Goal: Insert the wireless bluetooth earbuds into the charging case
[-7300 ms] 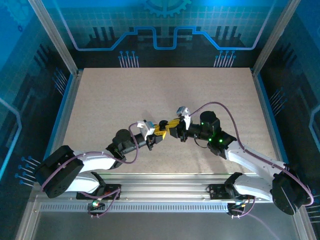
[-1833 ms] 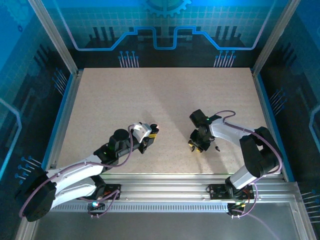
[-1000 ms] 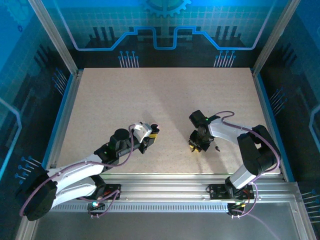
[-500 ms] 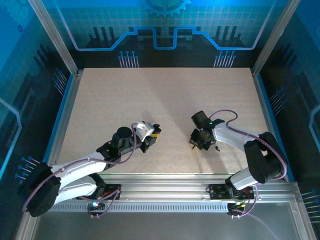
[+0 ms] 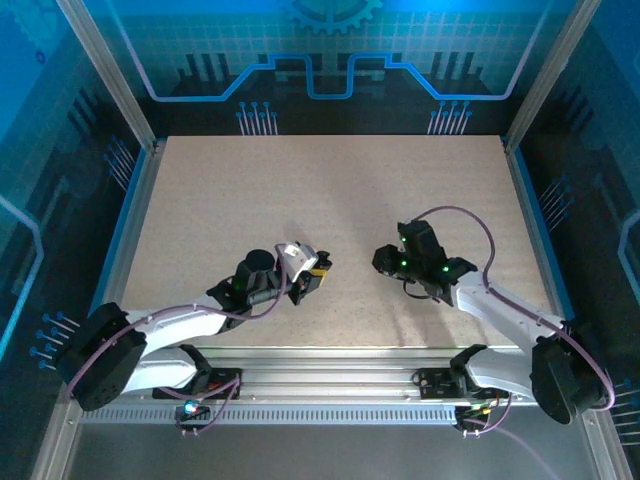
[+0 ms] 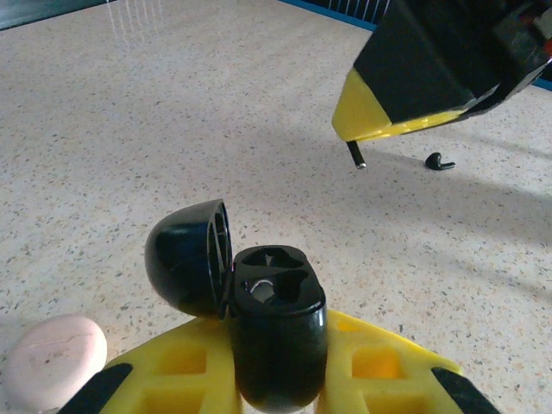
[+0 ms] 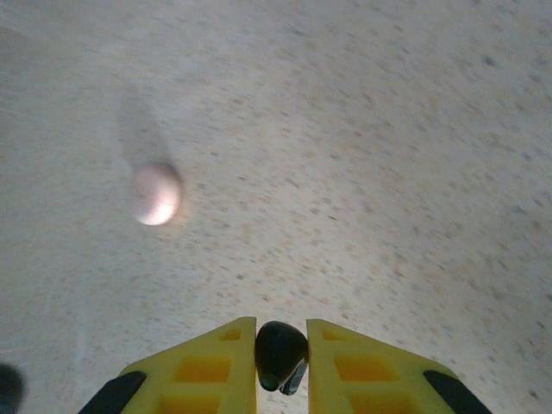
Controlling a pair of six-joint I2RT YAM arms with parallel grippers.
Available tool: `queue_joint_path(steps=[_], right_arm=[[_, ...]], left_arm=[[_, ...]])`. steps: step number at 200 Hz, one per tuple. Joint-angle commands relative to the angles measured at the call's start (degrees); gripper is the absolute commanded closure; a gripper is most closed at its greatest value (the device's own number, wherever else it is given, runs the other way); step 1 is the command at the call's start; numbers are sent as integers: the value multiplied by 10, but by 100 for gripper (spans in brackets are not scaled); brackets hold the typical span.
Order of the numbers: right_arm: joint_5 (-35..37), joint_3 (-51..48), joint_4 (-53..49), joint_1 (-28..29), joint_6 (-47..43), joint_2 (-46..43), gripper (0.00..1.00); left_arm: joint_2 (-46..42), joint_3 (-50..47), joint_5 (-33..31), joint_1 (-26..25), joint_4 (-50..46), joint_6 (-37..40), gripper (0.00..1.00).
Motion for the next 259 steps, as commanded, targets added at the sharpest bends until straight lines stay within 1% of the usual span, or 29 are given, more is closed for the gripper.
queue_joint_path(steps=[1,56,101,202,259], right_arm=[[-40,3,57,9,-61,-14,81],[-91,10,92,29,-102,-48,81],[-112,10,128,55,-119,-68,80],[-107,47,196,94,-104,-7,80],[-98,55,204,105,-105,12,80]], left_arm=[[13,20,27,3,53,-4,82],[35,29,33,4,83,22,82],[53,33,46,4,115,16,82],[56,33,46,3,141,-6,82],[55,34,42,3,151,-14,81]])
